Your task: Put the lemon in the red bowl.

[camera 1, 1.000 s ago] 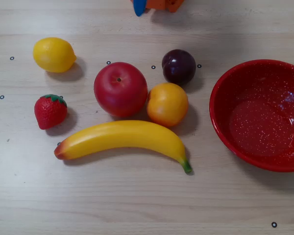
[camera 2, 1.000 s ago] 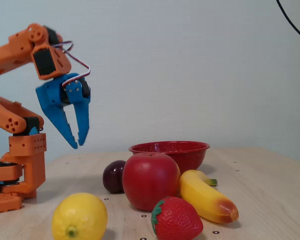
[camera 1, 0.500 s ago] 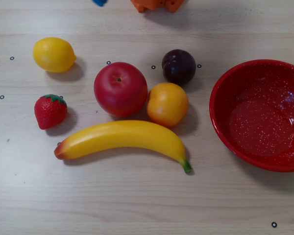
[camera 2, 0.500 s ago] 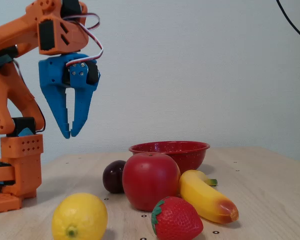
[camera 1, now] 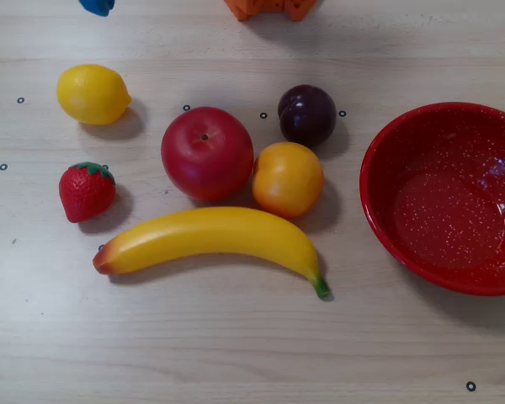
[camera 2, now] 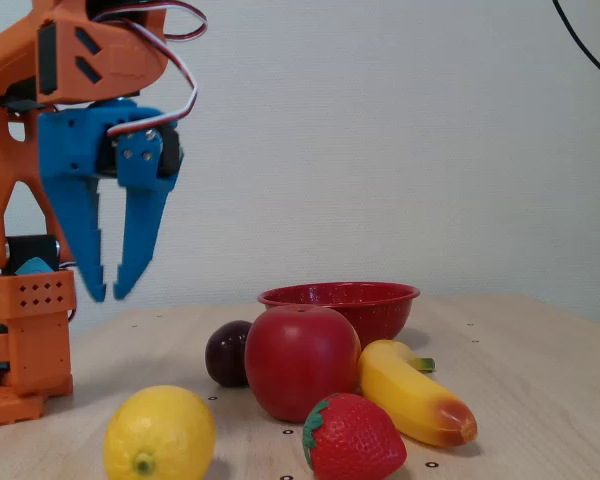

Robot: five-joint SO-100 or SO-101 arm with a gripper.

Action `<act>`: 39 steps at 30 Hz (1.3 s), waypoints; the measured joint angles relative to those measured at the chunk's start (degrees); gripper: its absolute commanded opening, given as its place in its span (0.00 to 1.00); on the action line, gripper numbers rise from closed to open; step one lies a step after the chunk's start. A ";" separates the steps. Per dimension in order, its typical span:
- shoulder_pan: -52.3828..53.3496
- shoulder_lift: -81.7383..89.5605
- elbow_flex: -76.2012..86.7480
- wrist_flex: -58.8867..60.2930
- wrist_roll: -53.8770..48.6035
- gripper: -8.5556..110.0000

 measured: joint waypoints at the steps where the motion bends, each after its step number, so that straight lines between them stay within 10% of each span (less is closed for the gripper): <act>1: -0.62 -1.05 -0.53 0.00 1.14 0.21; 11: -6.94 -3.34 -0.79 0.09 12.04 0.53; 39: -9.23 -16.44 4.39 -14.85 19.78 0.62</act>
